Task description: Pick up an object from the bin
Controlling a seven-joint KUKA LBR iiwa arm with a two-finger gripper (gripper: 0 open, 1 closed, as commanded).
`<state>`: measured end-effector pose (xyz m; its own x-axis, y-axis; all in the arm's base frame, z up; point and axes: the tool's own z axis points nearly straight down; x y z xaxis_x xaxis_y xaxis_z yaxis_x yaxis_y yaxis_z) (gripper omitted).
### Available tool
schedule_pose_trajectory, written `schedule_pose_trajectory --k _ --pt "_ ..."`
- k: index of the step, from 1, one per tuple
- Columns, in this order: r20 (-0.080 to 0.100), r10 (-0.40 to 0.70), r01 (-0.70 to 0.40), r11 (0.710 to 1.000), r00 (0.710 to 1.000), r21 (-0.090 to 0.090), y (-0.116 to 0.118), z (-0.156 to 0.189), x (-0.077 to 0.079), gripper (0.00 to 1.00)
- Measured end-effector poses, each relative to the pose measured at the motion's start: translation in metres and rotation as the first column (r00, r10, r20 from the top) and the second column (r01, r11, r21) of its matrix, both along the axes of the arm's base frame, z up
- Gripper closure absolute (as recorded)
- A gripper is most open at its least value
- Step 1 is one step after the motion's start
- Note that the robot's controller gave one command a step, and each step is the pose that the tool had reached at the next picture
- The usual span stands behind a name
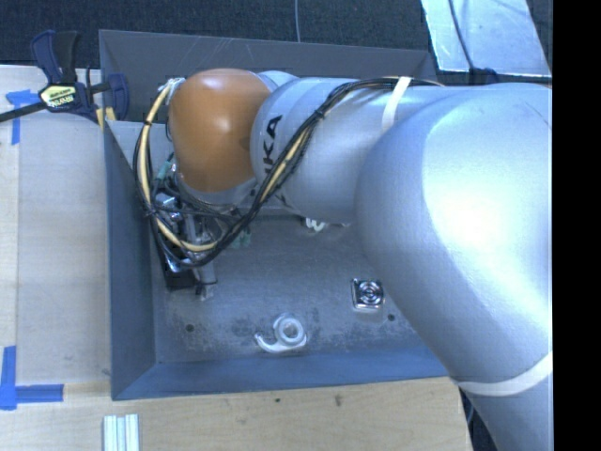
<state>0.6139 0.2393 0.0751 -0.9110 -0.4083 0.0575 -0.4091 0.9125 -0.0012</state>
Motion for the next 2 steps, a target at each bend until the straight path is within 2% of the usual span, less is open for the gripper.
schedule_pose_trajectory --k 1,2 --pt "-0.023 0.118 -0.118 0.993 0.993 0.000 0.0014 -0.0002 0.0077 1.00" --pt "-0.023 0.118 -0.118 0.993 0.993 0.000 0.0014 -0.0002 0.0077 1.00"
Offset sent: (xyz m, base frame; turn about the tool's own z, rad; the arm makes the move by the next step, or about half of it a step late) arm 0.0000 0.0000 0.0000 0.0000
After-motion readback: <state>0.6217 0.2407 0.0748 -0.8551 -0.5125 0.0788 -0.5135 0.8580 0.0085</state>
